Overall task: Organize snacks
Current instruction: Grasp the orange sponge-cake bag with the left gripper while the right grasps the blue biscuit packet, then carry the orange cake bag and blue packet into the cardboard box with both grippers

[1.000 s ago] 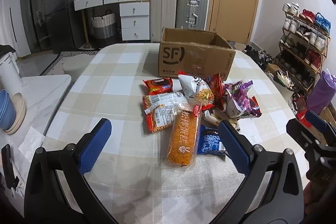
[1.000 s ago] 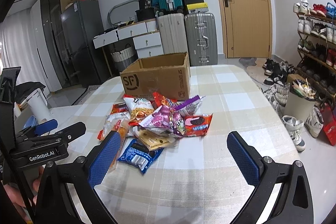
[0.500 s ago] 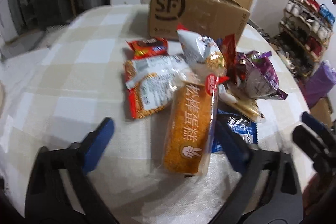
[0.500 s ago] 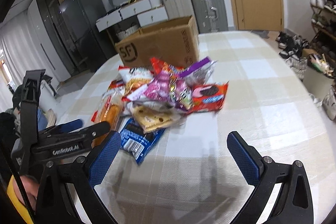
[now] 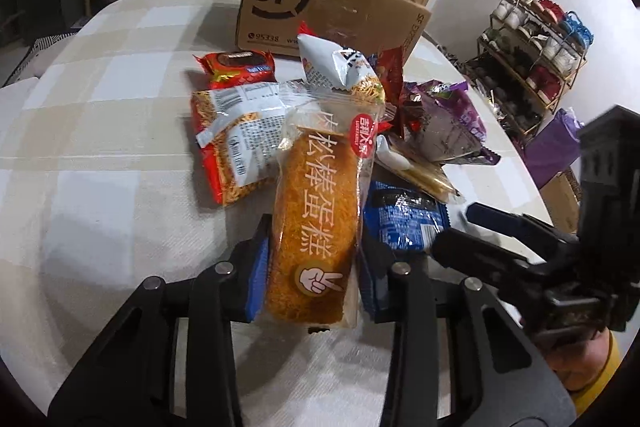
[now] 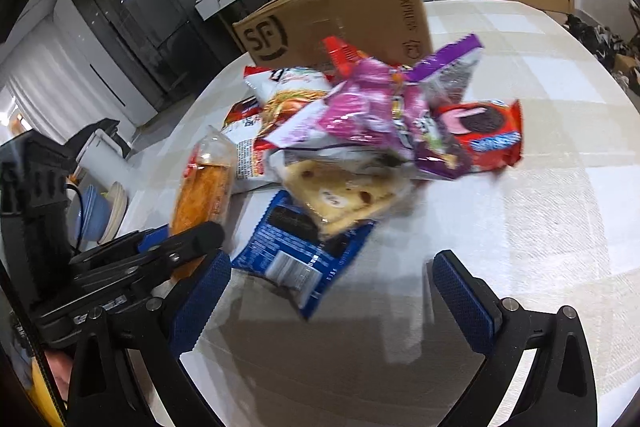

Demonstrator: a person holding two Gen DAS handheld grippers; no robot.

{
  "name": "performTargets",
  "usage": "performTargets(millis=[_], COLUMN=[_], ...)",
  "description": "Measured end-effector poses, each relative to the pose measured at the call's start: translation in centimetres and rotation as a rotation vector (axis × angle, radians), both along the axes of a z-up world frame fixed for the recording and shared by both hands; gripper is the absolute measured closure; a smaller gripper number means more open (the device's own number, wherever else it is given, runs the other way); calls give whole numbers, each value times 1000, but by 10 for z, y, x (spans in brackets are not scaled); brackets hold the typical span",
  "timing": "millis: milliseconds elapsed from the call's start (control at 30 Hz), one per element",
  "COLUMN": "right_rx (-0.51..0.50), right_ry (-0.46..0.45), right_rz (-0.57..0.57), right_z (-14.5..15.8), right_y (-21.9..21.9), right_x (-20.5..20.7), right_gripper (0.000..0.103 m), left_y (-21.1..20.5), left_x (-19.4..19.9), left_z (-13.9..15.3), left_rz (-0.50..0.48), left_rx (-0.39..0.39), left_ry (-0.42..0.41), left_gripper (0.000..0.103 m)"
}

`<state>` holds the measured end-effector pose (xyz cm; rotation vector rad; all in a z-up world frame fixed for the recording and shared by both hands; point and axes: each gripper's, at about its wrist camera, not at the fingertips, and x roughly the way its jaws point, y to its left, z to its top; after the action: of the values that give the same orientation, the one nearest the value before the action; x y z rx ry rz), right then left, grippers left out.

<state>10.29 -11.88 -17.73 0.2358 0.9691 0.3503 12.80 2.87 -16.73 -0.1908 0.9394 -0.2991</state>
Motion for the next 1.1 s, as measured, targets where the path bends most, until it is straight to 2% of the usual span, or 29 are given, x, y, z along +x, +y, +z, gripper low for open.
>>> performTargets(millis=[167, 400, 467, 500, 700, 733, 867, 1000, 1100], right_rx=[-9, -140, -205, -260, -338, -337, -274, -157, -113], right_ry=[16, 7, -12, -26, -68, -74, -71, -61, -90], right_rz=[-1, -20, -29, -29, 13, 22, 46, 68, 84], right_z=[-2, -1, -2, -3, -7, -9, -8, -5, 9], right_y=[20, 55, 67, 74, 102, 99, 97, 86, 78], right_x=[9, 19, 21, 23, 20, 16, 8, -6, -19], right_gripper=[0, 2, 15, 17, 38, 44, 52, 53, 54], left_y=[20, 50, 58, 61, 77, 79, 82, 81, 81], left_x=[-15, -51, -59, -60, -73, -75, -84, -92, -99], left_z=[12, 29, 32, 33, 36, 36, 40, 47, 54], left_rz=[27, 49, 55, 57, 92, 94, 98, 97, 98], left_rx=[-36, -65, -76, -78, -90, -92, -92, -90, -90], left_ry=[-33, -83, -90, -92, -114, -117, -125, -141, -156], left_gripper=[69, 69, 69, 69, 69, 69, 69, 69, 69])
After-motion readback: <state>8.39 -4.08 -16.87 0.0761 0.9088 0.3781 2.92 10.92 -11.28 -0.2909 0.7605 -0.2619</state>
